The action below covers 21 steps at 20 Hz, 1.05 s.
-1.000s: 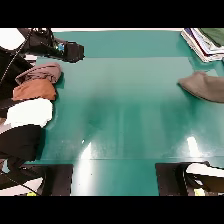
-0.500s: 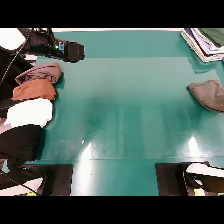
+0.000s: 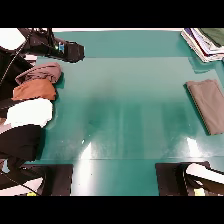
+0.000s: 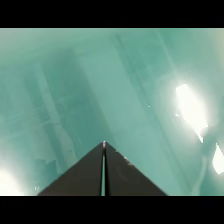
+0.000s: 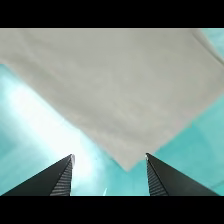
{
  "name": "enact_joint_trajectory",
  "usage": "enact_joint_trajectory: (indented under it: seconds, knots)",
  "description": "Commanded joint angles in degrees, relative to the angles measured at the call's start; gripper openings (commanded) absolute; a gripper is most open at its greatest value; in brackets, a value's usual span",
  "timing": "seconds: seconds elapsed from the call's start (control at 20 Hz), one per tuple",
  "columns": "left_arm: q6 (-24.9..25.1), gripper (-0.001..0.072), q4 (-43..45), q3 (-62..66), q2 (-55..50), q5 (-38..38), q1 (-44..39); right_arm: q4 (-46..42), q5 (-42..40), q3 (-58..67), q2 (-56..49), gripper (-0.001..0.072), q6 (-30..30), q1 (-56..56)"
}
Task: Fold the shirts.
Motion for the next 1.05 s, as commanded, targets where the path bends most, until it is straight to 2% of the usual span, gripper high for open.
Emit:
enact_joint_trajectory:
  seconds: [0.0,0.2,0.45,0.5,0.6,0.7,1.0]
  knots:
    - [0.8,0.0027,0.0,0.0,0.0,0.1,0.0,4.3,-1.0,0.0,5.8,0.052,1.2,-1.8]
    - [0.7,0.0027,0.0,0.0,0.0,0.5,0.0,22.6,-5.3,0.0,11.3,0.0519,1.1,4.7]
    - [0.7,0.0027,0.0,0.0,0.0,1.0,0.0,23.1,-9.1,0.0,15.5,0.0516,0.9,23.7]
    - [0.7,0.0027,0.0,0.0,0.0,1.4,0.0,23.1,-9.6,0.0,15.8,0.0488,0.9,27.1]
    - [0.7,0.0027,0.0,0.0,0.0,2.9,0.0,23.0,-10.4,0.0,16.6,0.0322,0.8,32.7]
    - [0.7,0.0027,0.0,0.0,0.0,4.4,0.0,23.1,-10.6,0.0,17.0,0.0019,-1.2,36.5]
    - [0.7,0.0027,0.0,0.0,0.0,8.7,0.0,23.2,-10.2,0.0,17.1,0.0017,-2.0,40.2]
